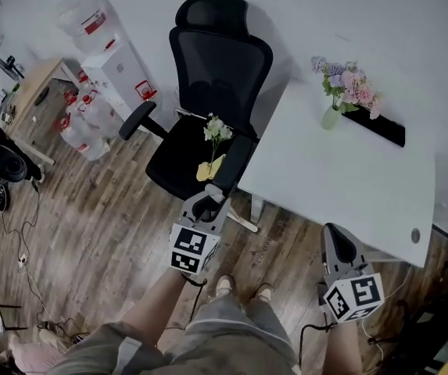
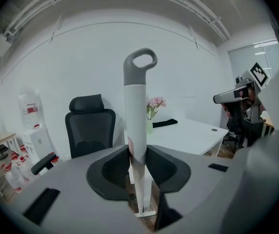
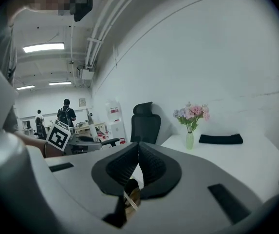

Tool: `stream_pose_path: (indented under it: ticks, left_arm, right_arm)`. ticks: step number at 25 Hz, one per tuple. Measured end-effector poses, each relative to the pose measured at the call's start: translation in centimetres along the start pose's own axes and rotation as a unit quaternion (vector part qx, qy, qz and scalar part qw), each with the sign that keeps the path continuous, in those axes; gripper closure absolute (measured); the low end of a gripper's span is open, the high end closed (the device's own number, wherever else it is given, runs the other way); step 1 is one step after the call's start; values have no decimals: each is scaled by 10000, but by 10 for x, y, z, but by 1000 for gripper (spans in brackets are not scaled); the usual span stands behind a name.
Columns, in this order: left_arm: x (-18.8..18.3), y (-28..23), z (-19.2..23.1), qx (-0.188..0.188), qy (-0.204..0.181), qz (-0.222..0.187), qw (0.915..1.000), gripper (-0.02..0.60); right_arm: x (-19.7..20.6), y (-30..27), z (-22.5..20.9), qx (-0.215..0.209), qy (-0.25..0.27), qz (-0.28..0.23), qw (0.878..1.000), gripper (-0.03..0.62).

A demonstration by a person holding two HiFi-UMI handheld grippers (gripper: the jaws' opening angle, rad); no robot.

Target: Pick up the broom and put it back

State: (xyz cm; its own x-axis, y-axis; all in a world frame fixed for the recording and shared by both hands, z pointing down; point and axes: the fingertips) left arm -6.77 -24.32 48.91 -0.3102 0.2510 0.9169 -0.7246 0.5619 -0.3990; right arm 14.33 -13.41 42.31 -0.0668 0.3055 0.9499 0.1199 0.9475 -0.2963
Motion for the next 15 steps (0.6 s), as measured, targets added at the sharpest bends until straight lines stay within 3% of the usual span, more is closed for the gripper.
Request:
stream_pose_path:
  ticks: [8,15]
  left_arm:
    - [-91,47,-23,239,-235,-413,9986,469]
    - [-136,97,-47,498,-397,-681,9956,469]
  right_arm:
    - [-81,49,-2,231,221,-654,9973,565]
    - [-114,87,-5,387,113,-945,9947,563]
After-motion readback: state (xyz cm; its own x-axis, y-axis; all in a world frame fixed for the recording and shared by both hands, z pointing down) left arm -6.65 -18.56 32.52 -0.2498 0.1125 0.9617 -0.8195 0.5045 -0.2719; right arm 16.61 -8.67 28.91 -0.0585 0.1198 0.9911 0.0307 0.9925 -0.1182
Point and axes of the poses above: the fingertips, and each gripper's own axes: y backward along the fingers, z to its left, x out of its underside, and after that the axes turned 11 degrees about x, right-handed
